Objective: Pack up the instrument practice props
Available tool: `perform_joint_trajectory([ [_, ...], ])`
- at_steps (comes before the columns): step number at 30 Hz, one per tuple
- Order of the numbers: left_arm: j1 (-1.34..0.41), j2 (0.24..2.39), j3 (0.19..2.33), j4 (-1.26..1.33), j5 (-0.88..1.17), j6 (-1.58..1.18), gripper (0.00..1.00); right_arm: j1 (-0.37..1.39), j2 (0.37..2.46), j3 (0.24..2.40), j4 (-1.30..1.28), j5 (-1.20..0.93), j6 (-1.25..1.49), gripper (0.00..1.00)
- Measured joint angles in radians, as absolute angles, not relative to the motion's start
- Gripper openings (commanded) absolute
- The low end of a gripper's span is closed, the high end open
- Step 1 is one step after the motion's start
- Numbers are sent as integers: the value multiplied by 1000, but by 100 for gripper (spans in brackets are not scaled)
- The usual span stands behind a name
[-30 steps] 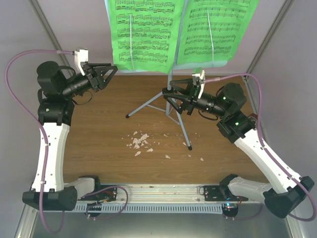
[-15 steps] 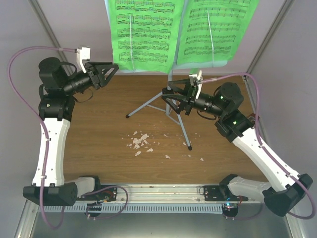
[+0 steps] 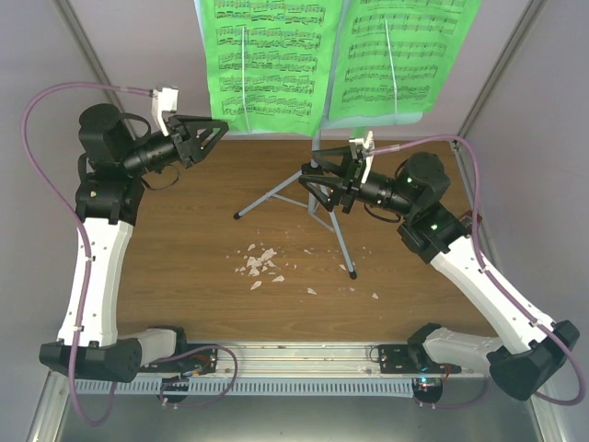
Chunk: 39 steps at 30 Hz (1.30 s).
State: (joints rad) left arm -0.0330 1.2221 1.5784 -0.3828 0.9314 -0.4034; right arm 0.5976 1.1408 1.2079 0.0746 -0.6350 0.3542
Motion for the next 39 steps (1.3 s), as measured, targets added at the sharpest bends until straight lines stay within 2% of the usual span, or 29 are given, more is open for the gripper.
perform_joint_trajectory([
  [2,-37,1222,1580,-382,931,-403,46,599,1142,1208,75,-633,353,75],
  [5,-43,1223,1586,-382,930,-400,46,601,1145,1208,75,-632,353,75],
  [11,-46,1243,1588,-379,930,-400,42,635,1170,1219,70,-597,356,74],
  [16,-56,1259,1588,-376,926,-404,39,702,1228,1311,61,-538,356,73],
  [19,-61,1262,1588,-367,926,-408,36,731,1264,1378,68,-505,366,69],
  [23,-67,1265,1588,-356,926,-411,29,742,1316,1448,92,-471,412,67],
  [33,-71,1274,1589,-348,915,-403,2,741,1491,1667,89,-414,529,66],
  [39,-72,1274,1589,-352,892,-388,0,741,1578,1806,89,-401,591,60],
])
